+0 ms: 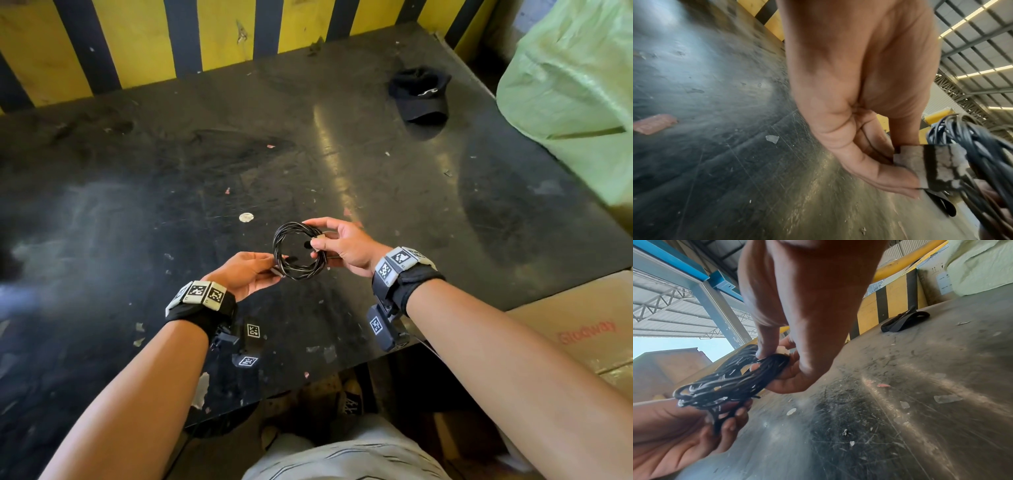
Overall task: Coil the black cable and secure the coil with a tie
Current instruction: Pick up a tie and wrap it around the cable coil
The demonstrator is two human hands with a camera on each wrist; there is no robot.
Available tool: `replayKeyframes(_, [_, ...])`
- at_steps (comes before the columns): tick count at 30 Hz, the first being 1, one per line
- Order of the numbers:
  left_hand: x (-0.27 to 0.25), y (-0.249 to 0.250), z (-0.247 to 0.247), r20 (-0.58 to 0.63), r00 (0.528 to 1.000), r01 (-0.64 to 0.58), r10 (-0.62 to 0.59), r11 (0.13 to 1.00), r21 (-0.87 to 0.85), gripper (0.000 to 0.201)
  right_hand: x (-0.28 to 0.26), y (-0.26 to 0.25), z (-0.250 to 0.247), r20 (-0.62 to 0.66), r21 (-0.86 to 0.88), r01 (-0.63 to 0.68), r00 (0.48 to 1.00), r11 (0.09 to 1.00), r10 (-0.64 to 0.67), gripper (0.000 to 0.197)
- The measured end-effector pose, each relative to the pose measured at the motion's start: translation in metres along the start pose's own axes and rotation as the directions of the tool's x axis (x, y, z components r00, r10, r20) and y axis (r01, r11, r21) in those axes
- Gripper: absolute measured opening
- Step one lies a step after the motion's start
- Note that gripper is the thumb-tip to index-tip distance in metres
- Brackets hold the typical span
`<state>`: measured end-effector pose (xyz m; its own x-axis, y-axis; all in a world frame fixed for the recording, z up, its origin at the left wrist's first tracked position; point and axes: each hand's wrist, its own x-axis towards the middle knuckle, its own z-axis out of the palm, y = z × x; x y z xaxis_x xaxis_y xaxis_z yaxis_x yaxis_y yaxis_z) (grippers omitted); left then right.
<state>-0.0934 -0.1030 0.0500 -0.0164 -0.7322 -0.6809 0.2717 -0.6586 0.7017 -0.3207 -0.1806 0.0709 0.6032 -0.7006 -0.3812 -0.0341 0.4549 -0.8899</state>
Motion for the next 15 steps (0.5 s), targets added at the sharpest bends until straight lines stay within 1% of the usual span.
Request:
replayKeyframes(3, [-0.003,-0.001,0.005,0.048,0.999,0.021,-0.019,1.0,-0.023,0.023,-0.002,0.001,0.001,0.001,0.002,-0.015,1.0,1.0,0.015,0.039])
replayKeyframes(7, [-0.007,-0.003,0.006,0.128,0.991,0.036,-0.027,0.997,-0.072,0.028,-0.002,0.004,-0.004,-0.033,-0.011,-0.021,0.999,1.0,0.02,0.035])
replayKeyframes(9, [-0.008,-0.004,0.005,0.152,0.988,0.03,-0.02,0.998,-0.063,0.028,-0.003,0.004,-0.007,-0.034,-0.007,-0.023,0.999,1.0,0.023,0.034])
replayKeyframes(12, [-0.009,-0.004,0.005,0.19,0.982,0.031,-0.021,0.998,-0.049,0.021,-0.004,0.003,-0.009,-0.035,-0.024,-0.025,0.999,0.999,0.024,0.033])
replayKeyframes(15, [-0.01,-0.003,0.006,0.217,0.976,0.02,-0.012,0.999,-0.034,0.025,-0.004,0.001,-0.009,-0.038,-0.048,-0.005,0.999,0.999,0.003,0.035])
